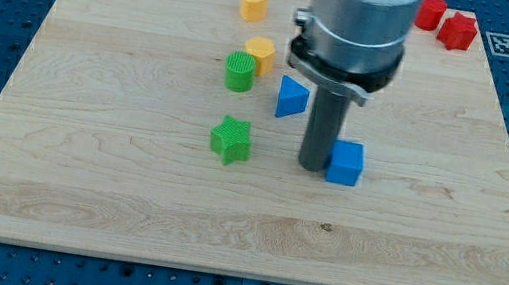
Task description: Keep the blue cube at the bottom right corner
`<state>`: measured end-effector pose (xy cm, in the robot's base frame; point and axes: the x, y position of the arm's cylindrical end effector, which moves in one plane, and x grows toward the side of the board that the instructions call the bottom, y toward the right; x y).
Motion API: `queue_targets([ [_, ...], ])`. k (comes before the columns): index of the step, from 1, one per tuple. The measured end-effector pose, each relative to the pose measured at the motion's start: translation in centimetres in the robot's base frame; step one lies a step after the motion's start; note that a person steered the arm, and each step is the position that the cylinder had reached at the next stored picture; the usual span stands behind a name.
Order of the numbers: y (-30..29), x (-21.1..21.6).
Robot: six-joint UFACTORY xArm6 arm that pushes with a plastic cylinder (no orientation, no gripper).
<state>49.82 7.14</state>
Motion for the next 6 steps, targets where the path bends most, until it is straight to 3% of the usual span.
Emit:
queue_targets([
  [3, 2.4, -3.2],
  [6, 7.0, -0.1],
])
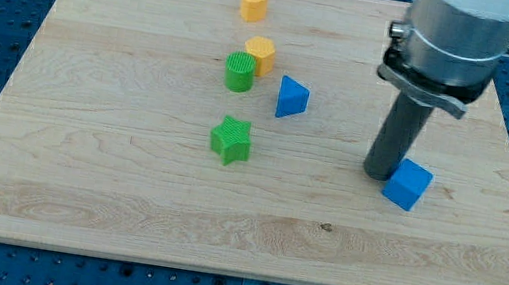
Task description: Keep the blue cube at the bottom right corner
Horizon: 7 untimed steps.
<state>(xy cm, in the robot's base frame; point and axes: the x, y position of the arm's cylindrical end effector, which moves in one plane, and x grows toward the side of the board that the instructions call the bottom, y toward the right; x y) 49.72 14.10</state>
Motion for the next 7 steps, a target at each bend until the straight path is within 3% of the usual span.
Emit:
queue_targets([
  [7, 7.1, 3.5],
])
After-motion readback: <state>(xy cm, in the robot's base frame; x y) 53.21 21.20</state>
